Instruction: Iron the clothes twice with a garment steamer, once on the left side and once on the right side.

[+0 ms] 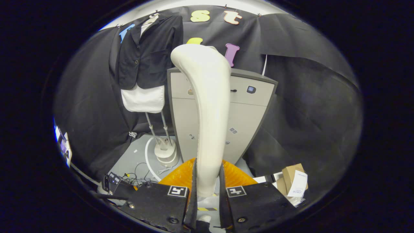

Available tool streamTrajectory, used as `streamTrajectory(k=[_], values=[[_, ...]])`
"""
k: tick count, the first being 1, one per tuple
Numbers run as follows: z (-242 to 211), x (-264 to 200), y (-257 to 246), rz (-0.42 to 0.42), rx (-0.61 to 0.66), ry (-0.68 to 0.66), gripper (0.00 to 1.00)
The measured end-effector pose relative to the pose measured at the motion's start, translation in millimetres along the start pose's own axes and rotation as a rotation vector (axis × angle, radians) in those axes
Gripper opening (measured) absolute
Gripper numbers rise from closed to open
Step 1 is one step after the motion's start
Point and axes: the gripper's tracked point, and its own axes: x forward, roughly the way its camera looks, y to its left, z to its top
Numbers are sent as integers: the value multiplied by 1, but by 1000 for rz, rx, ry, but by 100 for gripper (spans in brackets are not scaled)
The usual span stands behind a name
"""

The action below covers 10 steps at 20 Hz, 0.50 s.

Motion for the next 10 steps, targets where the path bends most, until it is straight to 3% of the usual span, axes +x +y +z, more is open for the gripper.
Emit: streamTrajectory(k=[10], values=[[5,8,13,14,-22,8,30]])
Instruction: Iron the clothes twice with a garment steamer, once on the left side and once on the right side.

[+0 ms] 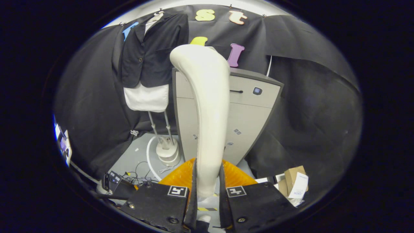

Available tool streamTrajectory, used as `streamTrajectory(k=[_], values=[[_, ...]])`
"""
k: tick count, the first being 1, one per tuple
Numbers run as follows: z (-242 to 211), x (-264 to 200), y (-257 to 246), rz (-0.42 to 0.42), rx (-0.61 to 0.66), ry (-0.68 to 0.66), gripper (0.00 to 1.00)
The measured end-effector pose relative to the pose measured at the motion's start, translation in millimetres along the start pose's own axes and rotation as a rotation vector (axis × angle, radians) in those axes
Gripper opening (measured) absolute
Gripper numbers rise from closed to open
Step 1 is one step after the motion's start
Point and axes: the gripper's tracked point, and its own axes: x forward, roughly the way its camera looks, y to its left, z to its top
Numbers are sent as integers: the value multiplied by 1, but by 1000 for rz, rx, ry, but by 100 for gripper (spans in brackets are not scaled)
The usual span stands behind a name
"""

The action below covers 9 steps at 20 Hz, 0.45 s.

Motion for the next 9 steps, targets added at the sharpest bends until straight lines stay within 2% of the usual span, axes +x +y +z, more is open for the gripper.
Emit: streamTrajectory(k=[9], values=[[0,3,-3,-12,17,9,30]])
